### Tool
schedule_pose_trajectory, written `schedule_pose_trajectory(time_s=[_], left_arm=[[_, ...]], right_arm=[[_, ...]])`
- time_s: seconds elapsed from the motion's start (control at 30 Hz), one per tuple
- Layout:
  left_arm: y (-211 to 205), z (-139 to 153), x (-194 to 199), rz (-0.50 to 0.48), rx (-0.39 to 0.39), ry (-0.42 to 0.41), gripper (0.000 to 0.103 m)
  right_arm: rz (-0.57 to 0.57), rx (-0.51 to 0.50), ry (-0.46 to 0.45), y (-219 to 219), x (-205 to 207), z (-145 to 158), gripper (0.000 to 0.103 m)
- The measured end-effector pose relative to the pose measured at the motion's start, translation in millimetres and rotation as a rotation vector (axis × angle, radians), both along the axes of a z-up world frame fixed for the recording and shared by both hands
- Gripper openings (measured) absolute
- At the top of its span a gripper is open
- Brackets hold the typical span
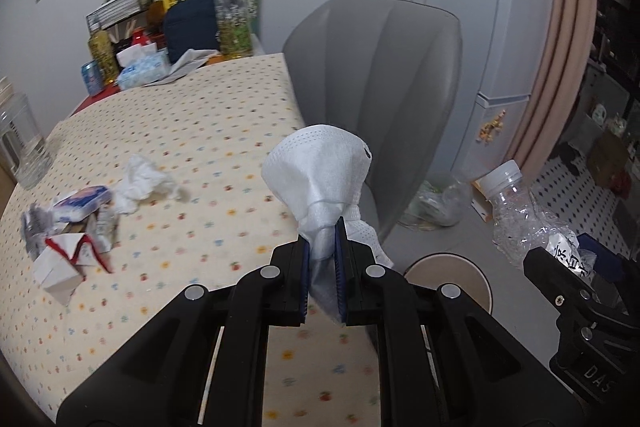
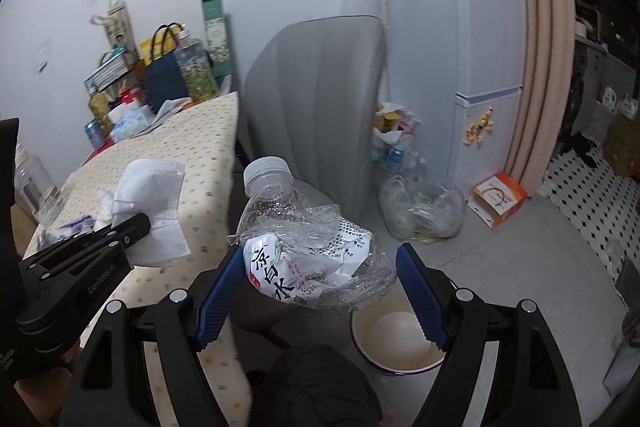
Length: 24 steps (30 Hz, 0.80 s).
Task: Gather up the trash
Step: 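Carry the mask and bottle in both grippers toward the white trash bin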
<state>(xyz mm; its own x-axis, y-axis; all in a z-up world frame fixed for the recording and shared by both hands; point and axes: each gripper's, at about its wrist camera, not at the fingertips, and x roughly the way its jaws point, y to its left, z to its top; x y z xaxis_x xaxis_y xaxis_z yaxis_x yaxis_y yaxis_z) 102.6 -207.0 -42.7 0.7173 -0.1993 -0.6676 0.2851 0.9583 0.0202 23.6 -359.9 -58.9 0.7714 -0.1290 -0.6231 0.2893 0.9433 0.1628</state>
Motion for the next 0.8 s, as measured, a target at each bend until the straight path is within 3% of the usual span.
schedule_pose_trajectory(time_s=[0.4, 0.8], left_arm=[[-75.2, -18.8, 8.1, -0.097, 0.043, 0.036, 0.011], [-113.1, -48.5, 24.4, -0.148, 0.081, 0.096, 0.011]], right_arm=[[-0.112, 0.052, 0.040, -65.2, -6.1, -30.7, 0.076], [-0.182, 0.089, 0.087, -107.0, 1.4, -61.4, 0.076]])
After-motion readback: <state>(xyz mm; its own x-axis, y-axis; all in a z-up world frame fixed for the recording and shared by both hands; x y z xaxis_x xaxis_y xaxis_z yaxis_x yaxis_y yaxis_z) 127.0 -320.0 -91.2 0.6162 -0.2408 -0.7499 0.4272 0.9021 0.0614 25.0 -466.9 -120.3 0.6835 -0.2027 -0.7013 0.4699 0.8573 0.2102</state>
